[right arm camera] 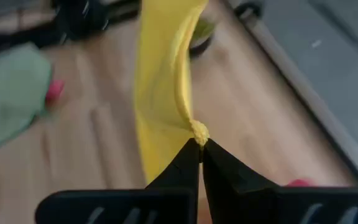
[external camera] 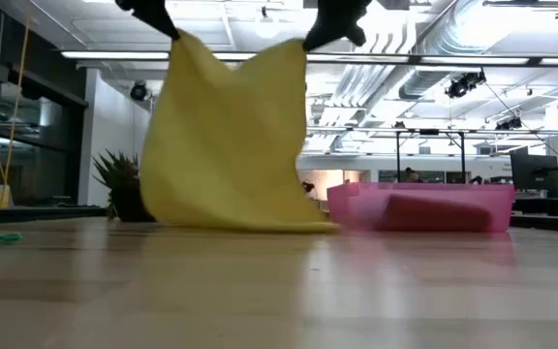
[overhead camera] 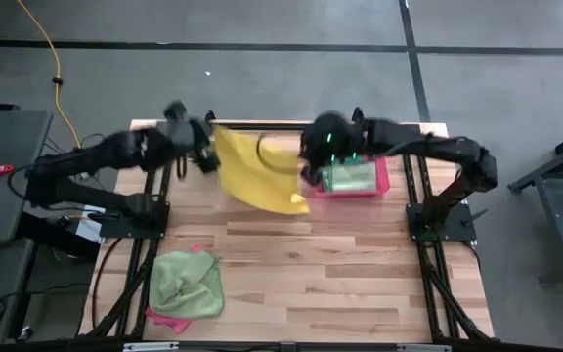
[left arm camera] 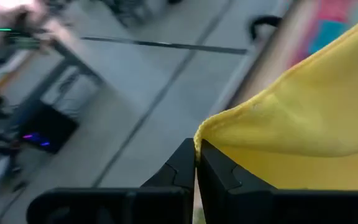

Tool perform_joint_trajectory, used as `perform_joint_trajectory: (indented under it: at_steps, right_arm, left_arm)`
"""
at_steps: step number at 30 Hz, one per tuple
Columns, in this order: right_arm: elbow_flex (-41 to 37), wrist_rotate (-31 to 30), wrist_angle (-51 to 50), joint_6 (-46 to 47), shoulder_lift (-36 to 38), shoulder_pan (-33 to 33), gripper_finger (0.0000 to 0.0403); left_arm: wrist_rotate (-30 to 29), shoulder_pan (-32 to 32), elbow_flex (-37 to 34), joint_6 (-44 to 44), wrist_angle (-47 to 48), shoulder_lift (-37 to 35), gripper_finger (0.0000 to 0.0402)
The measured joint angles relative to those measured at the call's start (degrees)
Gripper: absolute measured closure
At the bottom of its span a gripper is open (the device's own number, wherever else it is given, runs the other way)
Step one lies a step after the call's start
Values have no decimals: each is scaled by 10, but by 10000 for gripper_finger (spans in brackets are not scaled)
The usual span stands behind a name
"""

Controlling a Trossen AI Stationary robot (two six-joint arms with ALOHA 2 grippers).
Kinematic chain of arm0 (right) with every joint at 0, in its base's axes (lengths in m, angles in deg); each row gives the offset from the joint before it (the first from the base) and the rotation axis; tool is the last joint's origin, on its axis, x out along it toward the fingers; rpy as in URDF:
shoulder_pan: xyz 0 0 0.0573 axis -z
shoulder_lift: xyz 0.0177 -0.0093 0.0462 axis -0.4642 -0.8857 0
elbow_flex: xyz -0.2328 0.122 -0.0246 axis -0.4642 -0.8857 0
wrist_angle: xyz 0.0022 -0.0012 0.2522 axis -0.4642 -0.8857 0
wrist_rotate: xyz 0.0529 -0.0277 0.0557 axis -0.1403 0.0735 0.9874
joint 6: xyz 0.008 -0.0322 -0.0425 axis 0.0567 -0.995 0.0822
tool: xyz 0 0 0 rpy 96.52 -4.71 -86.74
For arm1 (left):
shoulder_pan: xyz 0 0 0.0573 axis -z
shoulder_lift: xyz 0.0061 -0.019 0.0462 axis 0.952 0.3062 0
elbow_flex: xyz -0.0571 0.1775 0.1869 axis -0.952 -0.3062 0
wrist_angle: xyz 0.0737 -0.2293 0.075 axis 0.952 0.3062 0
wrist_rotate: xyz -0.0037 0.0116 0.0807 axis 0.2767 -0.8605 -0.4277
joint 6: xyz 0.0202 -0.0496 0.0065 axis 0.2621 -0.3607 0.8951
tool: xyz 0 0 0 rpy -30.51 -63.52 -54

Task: Fold microfiber towels
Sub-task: Fold the yellow microfiber cloth

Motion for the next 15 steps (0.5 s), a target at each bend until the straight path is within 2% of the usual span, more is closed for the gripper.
perform_joint_trajectory:
  at_steps: [5,8,11,15]
  right_arm:
    - [85,0,-37,-33,0,78,403]
    - [107,0,-45,-58,0,121,403]
    - [123,18,-56,-72,-1,145,403]
    - [136,21,-63,-91,-1,129,403]
  left_arm:
    - [71,-123,34,93,-70,4,401]
    - [123,-178,34,130,-125,19,401]
    - [168,-215,34,154,-152,35,401]
    - [173,-223,34,186,-158,48,401]
